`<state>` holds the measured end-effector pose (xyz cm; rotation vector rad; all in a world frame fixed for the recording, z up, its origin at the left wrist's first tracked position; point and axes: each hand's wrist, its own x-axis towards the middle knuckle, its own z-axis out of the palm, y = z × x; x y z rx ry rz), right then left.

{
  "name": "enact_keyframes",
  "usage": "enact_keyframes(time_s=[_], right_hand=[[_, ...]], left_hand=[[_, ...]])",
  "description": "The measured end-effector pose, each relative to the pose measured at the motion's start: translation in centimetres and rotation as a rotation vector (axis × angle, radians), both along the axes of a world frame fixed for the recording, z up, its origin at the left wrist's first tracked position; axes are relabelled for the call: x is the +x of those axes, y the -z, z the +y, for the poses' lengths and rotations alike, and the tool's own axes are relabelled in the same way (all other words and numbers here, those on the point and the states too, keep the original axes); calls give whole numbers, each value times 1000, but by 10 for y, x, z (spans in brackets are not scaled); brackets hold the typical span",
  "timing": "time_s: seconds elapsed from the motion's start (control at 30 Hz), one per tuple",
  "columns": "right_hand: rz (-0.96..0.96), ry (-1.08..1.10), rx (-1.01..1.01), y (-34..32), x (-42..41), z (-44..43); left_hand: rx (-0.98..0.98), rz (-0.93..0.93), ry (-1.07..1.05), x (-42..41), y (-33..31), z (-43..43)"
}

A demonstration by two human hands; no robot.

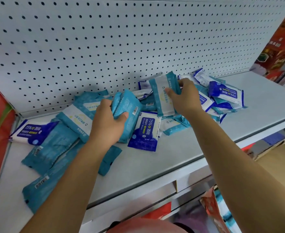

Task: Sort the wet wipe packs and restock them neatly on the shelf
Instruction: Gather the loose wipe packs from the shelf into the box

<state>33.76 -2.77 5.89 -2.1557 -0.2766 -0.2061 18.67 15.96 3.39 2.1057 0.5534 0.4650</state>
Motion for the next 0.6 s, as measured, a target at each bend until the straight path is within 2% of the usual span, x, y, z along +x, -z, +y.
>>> enact_keyframes(time_s=[0.13, 0.27, 0.37, 0.6], right_hand=[[-2, 54, 258, -4, -33, -28], [148, 37, 557, -11, -80, -70], [281, 31, 706, -2, -112, -98], [378, 223, 724, 45, -163, -190]], left_hand=[[-154, -191, -31, -2, -11, -18], [-322, -276, 39, 6, -23, -52], [-327, -256, 202, 15, -19, -95], [-285, -57, 591, 13, 14, -204]])
